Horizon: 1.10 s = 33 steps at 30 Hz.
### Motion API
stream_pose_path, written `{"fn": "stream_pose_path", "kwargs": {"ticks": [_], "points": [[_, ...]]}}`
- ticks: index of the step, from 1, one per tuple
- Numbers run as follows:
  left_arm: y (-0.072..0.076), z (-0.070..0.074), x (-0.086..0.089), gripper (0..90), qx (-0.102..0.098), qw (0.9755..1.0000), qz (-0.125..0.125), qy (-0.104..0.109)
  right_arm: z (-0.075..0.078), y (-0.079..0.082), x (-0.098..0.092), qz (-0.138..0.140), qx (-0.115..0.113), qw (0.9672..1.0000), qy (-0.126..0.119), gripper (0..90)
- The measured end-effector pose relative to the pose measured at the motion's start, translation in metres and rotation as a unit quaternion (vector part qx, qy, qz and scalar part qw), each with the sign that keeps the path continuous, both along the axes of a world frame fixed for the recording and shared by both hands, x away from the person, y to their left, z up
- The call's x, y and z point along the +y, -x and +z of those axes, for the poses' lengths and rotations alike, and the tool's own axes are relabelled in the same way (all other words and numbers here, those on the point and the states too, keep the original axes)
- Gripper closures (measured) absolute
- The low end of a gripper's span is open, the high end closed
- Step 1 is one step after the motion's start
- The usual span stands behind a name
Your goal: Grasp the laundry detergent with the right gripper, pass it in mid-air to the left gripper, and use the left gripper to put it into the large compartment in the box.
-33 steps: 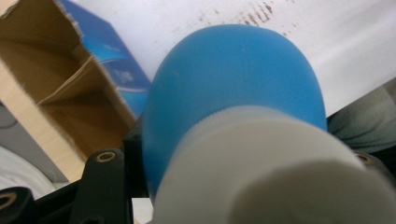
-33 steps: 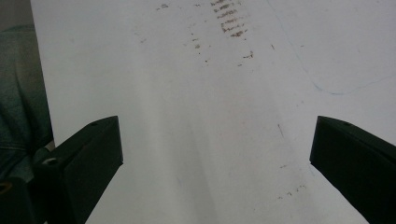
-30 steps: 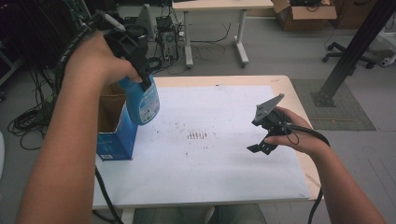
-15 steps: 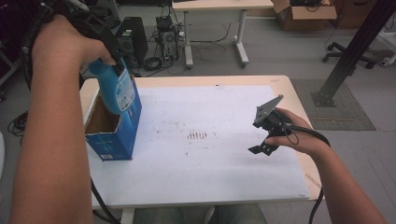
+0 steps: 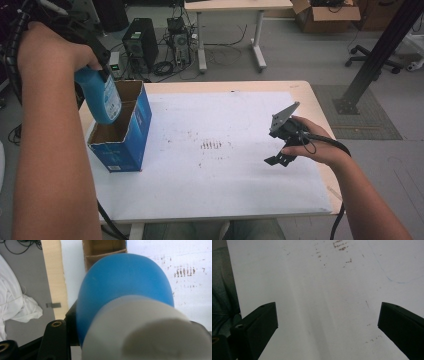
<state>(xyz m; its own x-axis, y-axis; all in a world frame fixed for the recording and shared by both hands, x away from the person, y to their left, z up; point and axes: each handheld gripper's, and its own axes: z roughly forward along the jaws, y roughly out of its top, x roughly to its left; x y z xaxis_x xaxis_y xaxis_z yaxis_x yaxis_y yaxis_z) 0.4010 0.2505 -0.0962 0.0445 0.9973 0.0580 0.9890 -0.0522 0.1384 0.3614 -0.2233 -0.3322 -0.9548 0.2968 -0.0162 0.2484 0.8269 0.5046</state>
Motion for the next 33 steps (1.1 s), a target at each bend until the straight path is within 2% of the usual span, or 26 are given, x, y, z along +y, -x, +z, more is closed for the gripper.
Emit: {"fn": "stream_pose_path", "kwargs": {"ticks": [21,33], "points": [[-0.009,-0.036,0.014,39.7,0.013,0.9998,0.009,0.01,-0.005,0.001,0.004,-0.004,0.008,1.0,0.005,3.1],[-0.016,-0.077,0.017,39.6,0.033,0.9993,0.013,0.013,-0.005,0.003,0.006,-0.004,0.007,1.0,0.002,3.1]]}}
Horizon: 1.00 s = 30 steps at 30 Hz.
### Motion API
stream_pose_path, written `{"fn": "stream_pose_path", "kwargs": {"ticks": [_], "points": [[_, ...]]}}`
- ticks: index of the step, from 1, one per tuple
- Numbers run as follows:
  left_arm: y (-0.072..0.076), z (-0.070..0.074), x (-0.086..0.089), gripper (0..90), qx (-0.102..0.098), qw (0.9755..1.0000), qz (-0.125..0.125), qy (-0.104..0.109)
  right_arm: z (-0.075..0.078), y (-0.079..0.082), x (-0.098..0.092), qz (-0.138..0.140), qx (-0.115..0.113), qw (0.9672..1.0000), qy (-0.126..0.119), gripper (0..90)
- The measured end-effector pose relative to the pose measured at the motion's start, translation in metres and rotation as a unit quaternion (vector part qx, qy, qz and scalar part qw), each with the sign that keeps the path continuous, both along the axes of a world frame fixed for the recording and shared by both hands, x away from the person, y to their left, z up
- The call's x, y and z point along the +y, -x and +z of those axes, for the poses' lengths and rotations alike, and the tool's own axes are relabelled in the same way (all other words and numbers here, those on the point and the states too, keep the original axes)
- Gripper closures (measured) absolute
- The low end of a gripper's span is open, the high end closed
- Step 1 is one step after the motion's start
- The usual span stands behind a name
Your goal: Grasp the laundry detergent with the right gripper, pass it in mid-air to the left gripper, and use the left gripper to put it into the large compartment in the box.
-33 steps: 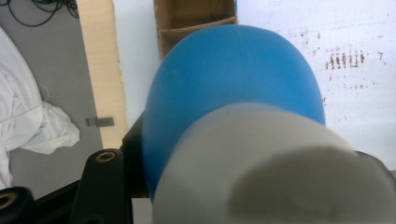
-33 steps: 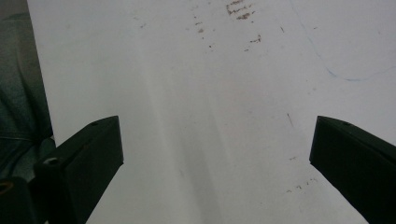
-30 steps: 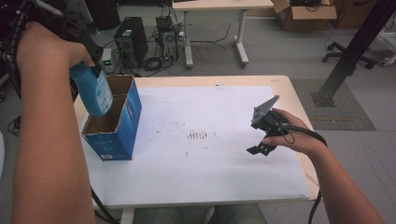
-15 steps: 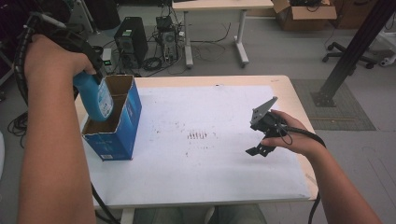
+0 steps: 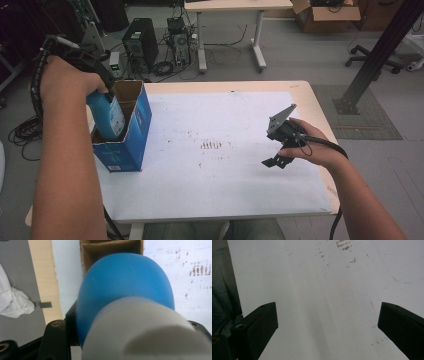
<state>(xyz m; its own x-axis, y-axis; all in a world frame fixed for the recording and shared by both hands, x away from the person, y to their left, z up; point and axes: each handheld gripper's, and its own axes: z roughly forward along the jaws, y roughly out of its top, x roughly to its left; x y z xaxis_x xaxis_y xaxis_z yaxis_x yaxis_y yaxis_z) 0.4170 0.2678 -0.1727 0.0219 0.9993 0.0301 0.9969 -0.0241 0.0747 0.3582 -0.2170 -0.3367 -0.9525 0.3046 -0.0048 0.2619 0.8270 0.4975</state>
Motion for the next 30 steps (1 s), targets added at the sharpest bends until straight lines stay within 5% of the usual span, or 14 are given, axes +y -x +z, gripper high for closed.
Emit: {"fn": "stream_pose_path", "kwargs": {"ticks": [30], "points": [[-0.01,-0.08,0.001,39.6,0.031,0.9995,-0.006,0.0,-0.004,0.0,0.001,0.0,0.006,1.0,0.001,3.1]]}}
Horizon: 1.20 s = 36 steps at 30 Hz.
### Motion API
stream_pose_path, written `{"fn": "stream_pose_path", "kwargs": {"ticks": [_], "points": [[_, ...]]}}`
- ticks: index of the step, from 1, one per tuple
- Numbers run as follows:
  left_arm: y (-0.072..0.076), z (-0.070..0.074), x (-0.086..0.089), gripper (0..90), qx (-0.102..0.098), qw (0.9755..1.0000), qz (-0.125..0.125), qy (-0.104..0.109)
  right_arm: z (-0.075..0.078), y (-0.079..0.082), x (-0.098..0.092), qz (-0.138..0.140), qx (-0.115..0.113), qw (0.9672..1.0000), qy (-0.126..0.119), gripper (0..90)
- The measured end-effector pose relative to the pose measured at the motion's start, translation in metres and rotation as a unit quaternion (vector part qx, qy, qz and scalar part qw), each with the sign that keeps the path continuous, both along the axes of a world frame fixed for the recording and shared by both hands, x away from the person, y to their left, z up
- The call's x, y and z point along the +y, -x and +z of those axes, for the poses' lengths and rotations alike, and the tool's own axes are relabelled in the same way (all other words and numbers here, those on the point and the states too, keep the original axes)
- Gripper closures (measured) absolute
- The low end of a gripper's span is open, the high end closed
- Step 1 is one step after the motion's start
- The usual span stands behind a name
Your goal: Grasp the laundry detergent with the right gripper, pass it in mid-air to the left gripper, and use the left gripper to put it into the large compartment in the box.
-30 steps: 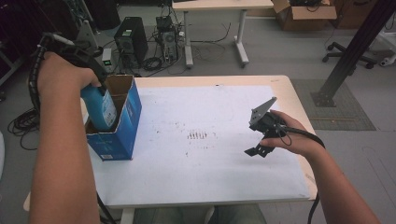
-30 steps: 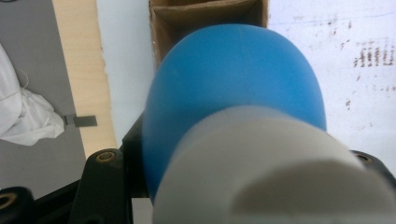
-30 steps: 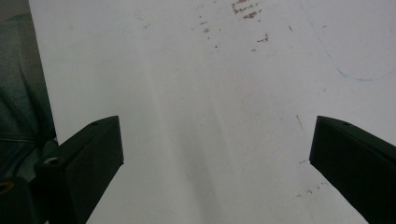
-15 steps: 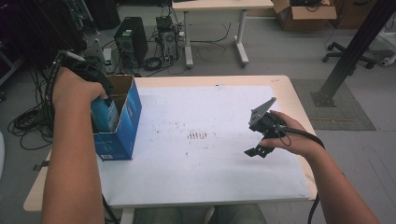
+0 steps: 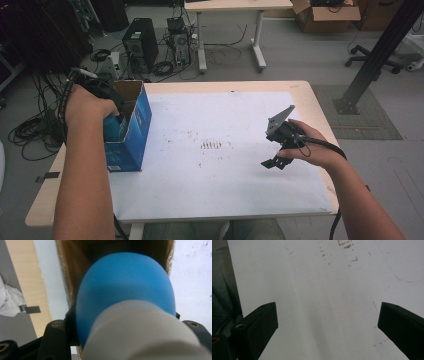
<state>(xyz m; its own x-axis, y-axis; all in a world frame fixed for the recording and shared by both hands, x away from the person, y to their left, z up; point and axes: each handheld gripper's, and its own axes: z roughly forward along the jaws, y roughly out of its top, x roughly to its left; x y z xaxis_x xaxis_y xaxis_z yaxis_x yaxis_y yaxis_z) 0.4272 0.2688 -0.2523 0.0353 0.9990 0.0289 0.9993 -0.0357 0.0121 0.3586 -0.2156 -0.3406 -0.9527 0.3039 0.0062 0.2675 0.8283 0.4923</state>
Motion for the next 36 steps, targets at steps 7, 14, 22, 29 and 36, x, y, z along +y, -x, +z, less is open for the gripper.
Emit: {"fn": "stream_pose_path", "kwargs": {"ticks": [7,14,22,29,36], "points": [[-0.001,-0.013,-0.001,39.6,0.006,1.0,-0.003,0.002,0.0,0.0,0.0,0.001,-0.001,1.0,0.0,3.1],[-0.002,-0.024,0.001,39.6,0.011,0.9999,-0.006,0.002,-0.002,0.0,0.002,0.0,0.001,1.0,0.0,3.1],[-0.002,-0.035,0.004,39.5,0.013,0.9999,-0.004,0.003,-0.002,0.0,0.004,0.003,-0.001,1.0,-0.002,3.1],[-0.003,-0.044,0.004,39.6,0.017,0.9998,-0.006,0.003,-0.004,0.0,0.004,0.001,0.002,1.0,-0.001,3.1],[-0.003,-0.047,0.005,39.5,0.017,0.9998,-0.006,0.004,-0.006,0.0,0.003,0.0,0.004,1.0,-0.001,3.1]]}}
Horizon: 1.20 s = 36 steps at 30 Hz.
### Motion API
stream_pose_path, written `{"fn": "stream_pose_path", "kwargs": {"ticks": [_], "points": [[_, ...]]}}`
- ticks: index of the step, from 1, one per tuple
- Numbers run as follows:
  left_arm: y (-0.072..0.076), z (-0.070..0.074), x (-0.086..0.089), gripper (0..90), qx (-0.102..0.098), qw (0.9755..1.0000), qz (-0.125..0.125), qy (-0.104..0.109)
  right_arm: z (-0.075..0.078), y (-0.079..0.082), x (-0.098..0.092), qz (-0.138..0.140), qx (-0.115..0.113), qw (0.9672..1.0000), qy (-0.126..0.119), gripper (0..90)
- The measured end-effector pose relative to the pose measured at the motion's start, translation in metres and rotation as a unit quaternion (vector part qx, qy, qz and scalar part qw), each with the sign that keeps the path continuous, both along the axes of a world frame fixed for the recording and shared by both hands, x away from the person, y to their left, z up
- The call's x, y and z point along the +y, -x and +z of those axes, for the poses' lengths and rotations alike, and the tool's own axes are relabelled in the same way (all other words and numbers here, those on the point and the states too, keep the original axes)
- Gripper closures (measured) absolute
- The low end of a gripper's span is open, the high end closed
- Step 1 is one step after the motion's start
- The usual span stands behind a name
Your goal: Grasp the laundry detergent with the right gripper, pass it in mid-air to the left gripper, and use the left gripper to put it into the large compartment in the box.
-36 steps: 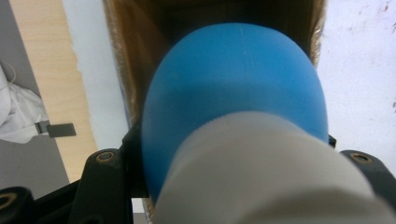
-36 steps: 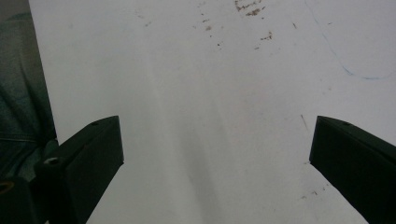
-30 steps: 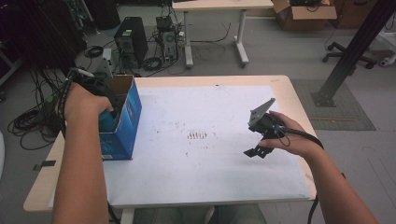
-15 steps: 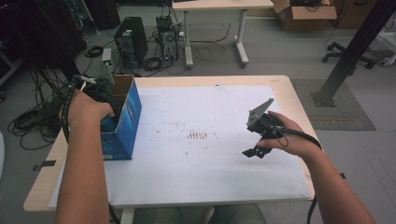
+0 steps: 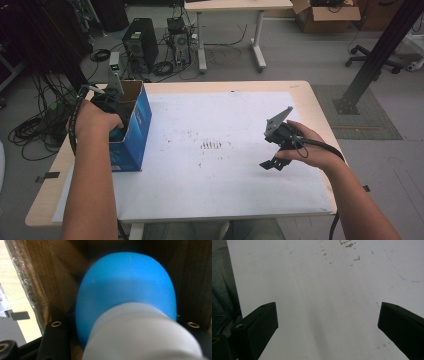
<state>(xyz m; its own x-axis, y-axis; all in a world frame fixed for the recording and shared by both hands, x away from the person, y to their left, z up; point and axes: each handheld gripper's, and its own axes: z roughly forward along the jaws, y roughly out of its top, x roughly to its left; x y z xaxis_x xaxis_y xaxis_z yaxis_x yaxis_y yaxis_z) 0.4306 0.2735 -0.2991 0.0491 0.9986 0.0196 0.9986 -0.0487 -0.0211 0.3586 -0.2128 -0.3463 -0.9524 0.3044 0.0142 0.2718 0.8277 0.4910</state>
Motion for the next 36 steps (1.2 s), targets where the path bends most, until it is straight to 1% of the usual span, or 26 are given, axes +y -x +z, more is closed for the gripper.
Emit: {"fn": "stream_pose_path", "kwargs": {"ticks": [8,12,18,24,36], "points": [[0.0004,-0.001,0.0006,39.5,0.002,1.0,0.0,0.0,-0.0005,0.0005,-0.0004,-0.001,0.0,1.0,-0.002,3.1],[0.0015,-0.0017,0.0012,39.2,0.008,1.0,0.001,0.0,-0.0007,0.0007,-0.0002,0.0,-0.002,1.0,-0.003,3.1],[0.003,-0.0017,0.0024,38.9,0.008,1.0,0.0,0.002,-0.0014,0.0014,-0.0005,0.0,-0.002,1.0,-0.003,3.1],[0.0038,-0.0016,0.0006,37.6,0.003,1.0,-0.003,-0.007,-0.0018,0.0023,-0.0009,0.0,-0.002,1.0,-0.005,3.1],[0.0056,0.0025,-0.0004,32.0,0.0,1.0,0.0,-0.002,-0.0028,0.0037,-0.0014,0.0,-0.002,1.0,-0.006,3.1]]}}
